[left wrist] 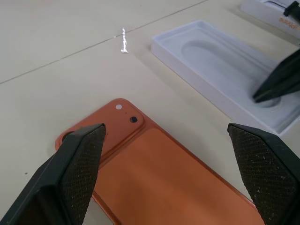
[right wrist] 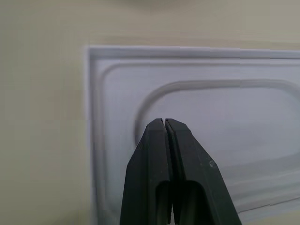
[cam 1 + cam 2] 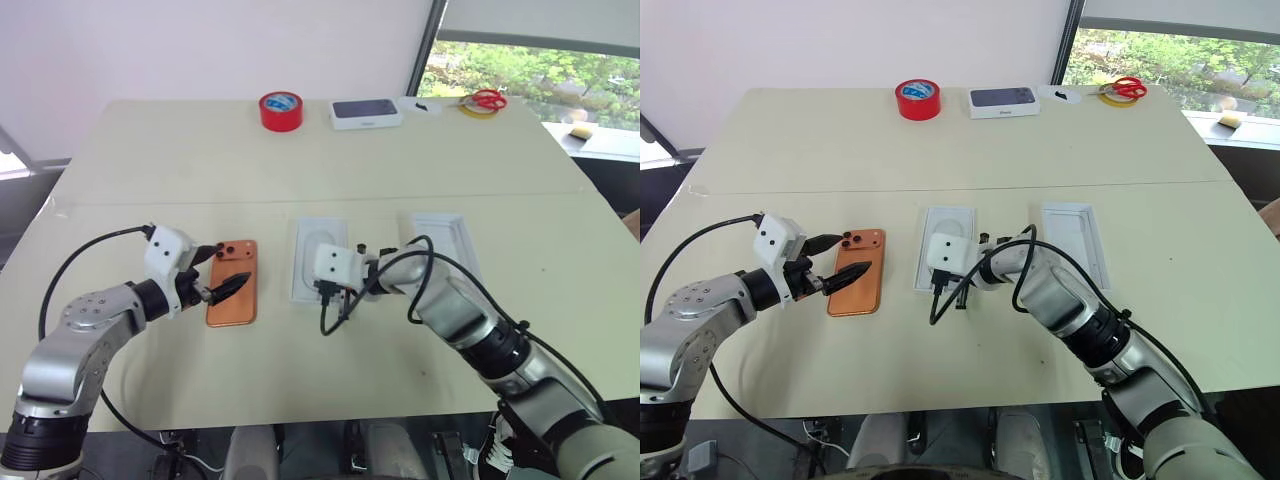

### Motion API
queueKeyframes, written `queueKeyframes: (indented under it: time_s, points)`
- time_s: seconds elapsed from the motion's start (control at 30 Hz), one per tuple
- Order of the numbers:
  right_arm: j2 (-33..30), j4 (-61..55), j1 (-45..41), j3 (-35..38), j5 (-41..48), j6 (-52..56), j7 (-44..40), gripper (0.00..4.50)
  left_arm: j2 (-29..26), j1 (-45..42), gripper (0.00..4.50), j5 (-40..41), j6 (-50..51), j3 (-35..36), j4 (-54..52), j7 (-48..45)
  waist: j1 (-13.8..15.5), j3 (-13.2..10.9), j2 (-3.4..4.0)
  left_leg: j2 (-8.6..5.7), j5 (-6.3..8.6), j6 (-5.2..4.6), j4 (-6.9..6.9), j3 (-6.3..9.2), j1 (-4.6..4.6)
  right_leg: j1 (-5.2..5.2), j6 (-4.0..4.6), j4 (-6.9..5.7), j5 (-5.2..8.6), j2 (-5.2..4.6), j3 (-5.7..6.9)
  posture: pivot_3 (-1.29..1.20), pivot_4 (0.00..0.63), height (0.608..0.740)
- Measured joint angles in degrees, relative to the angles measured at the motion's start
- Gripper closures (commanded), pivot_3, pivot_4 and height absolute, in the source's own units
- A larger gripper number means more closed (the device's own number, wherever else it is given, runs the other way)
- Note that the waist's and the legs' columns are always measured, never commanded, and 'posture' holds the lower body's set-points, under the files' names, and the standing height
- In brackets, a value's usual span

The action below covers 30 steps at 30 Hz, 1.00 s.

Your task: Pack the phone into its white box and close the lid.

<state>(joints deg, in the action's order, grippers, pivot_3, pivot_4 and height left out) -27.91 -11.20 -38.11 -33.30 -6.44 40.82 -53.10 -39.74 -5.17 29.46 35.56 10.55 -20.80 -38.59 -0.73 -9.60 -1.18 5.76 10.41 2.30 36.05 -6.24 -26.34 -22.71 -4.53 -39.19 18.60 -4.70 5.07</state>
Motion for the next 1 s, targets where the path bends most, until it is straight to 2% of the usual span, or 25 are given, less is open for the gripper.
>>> queueKeyframes:
  time_s: [0.2, 0.37, 0.5, 0.67, 0.83, 1.0]
  points:
    - [-3.51, -3.29, 1.93, 0.15, 0.99, -2.56, -3.30, 4.41, 0.00, 0.11, 0.09, 0.04, 0.21, 0.56, -0.06, 0.30, 0.01, 0.00, 0.00, 0.00, 0.00, 0.00, 0.00, 0.01, 0.01, 0.01, 0.00, 0.00, 0.00, 0.00, 0.00, 0.00, 0.150, 0.730]
    - [2.10, -1.29, -0.18, 4.63, 2.38, -1.10, 1.00, 4.41, -0.06, -0.58, 0.09, 1.52, 5.94, 2.32, 0.15, 3.02, -0.13, 0.00, 0.00, 0.02, -0.01, 0.01, -0.01, 0.02, 0.01, -0.01, 0.00, -0.02, 0.00, 0.03, 0.00, 0.00, 0.150, 0.730]
    - [7.77, 0.82, -5.25, 7.13, 2.73, 1.68, 5.34, 4.47, 0.43, -2.91, 0.05, 6.56, 17.12, 8.52, 2.25, 8.22, -0.09, 0.01, -0.02, 0.02, -0.01, 0.01, 0.00, 0.03, 0.00, 0.00, 0.00, -0.02, 0.00, 0.03, 0.00, 0.00, 0.150, 0.730]
    - [13.37, 7.23, -6.89, 3.05, 0.84, 2.46, 9.01, 4.47, 1.34, -5.17, 0.05, 10.35, 29.27, 12.27, 2.58, 14.26, 0.06, 0.01, -0.02, 0.01, -0.01, 0.00, 0.06, 0.05, 0.00, 0.04, 0.00, -0.03, 0.00, 0.01, 0.01, 0.00, 0.150, 0.730]
    - [15.77, 12.17, -8.34, -0.92, -0.95, 1.76, 9.52, 4.47, 3.53, -10.57, 0.05, 14.85, 42.17, 15.47, 4.77, 18.47, -0.11, 0.02, -0.06, 0.00, -0.01, 0.01, 0.05, 0.09, -0.01, 0.04, 0.00, -0.04, 0.00, 0.02, 0.03, 0.00, 0.150, 0.730]
    - [17.19, 16.74, -9.26, -3.93, -3.20, -0.08, 9.87, 4.47, 6.30, -12.52, 0.05, 16.22, 49.50, 16.96, 4.59, 20.39, -0.24, 0.02, -0.06, 0.01, -0.03, 0.05, 0.02, 0.08, 0.01, 0.04, 0.00, -0.05, 0.00, 0.03, 0.02, 0.00, 0.150, 0.730]
